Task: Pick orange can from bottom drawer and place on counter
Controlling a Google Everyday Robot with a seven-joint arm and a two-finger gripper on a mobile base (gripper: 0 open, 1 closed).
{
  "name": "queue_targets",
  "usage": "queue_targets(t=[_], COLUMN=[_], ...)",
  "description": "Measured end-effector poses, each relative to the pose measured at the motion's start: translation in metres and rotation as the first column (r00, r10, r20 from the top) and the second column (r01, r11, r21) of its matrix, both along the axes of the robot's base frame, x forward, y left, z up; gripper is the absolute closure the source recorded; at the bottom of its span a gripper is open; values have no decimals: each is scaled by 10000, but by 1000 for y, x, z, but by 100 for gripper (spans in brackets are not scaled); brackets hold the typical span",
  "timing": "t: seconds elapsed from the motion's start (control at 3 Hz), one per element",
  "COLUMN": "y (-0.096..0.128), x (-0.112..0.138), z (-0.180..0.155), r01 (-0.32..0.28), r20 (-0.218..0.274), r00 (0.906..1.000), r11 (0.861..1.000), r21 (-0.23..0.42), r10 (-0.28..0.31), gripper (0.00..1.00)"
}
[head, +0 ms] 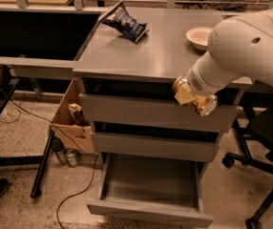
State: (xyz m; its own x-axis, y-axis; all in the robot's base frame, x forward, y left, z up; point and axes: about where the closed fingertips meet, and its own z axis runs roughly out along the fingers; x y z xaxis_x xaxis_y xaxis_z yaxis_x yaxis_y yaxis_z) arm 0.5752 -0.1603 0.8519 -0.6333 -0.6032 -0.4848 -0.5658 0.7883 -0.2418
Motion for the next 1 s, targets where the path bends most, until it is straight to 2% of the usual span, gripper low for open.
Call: queue_targets(t=[0.67, 1.0], y=[39, 58], x=[24, 50], z=[61, 78], r01=[-443, -712], r20=[814, 1057], r00=[9954, 9910], r11=[9959, 9926], r21=[-787, -980], r10=[507, 815], gripper=[100, 100])
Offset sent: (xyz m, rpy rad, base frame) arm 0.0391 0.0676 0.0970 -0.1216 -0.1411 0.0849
